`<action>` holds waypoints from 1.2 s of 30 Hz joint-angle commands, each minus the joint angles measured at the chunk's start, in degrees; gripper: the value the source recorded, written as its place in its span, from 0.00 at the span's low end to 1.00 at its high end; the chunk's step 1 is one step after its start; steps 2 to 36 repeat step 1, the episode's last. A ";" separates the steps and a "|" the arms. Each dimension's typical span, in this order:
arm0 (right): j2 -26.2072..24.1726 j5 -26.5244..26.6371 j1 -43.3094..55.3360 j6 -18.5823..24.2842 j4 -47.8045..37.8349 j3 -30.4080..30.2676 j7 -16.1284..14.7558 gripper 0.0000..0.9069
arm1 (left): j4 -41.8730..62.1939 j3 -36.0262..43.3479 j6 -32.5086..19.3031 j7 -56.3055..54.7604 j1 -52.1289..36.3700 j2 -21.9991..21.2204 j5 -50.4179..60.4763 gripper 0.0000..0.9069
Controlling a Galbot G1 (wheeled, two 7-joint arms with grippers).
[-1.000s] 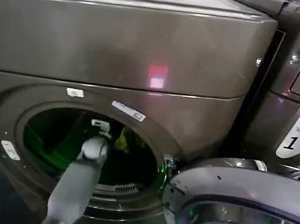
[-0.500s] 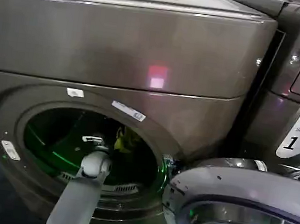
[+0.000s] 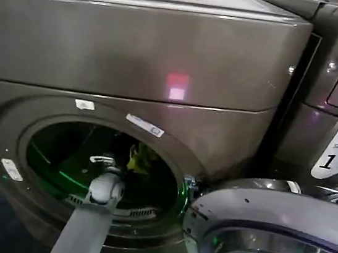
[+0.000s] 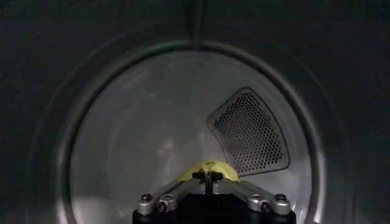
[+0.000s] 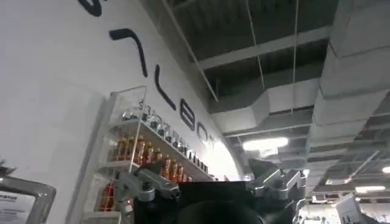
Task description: Grasp the clothes from the dryer.
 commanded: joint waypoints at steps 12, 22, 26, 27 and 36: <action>-0.17 0.03 -0.24 -0.63 0.03 0.53 0.03 1.00 | -1.12 -0.57 0.63 -0.29 0.24 -0.28 -0.38 0.00; -0.17 0.03 -0.24 -0.63 0.03 0.53 0.03 1.00 | -1.12 -0.57 0.63 -0.29 0.24 -0.28 -0.38 0.00; -0.17 0.03 -0.24 -0.63 0.03 0.53 0.03 1.00 | -1.12 -0.57 0.63 -0.29 0.24 -0.28 -0.38 0.00; -0.17 0.03 -0.24 -0.63 0.03 0.53 0.03 1.00 | -1.12 -0.57 0.63 -0.29 0.24 -0.28 -0.38 0.00; -0.17 0.03 -0.24 -0.63 0.03 0.53 0.03 1.00 | -1.12 -0.57 0.63 -0.29 0.24 -0.28 -0.38 0.00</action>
